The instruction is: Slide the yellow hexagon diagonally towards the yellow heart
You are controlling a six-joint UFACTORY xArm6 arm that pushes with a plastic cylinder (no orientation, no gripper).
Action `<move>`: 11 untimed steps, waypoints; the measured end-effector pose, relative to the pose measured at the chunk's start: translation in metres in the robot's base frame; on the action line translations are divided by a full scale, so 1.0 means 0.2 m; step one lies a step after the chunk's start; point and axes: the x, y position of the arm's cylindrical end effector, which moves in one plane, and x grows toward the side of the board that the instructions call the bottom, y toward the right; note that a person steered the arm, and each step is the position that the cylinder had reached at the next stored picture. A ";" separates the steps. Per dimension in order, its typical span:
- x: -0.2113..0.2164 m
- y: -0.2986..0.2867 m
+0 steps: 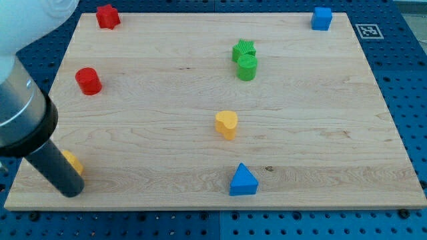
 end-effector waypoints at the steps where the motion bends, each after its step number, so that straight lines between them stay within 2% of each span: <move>1: 0.00 -0.18; 2: -0.04 -0.35; 3: -0.07 -0.38; 7: -0.24 -0.23; 8: -0.17 -0.12; 11: -0.21 0.05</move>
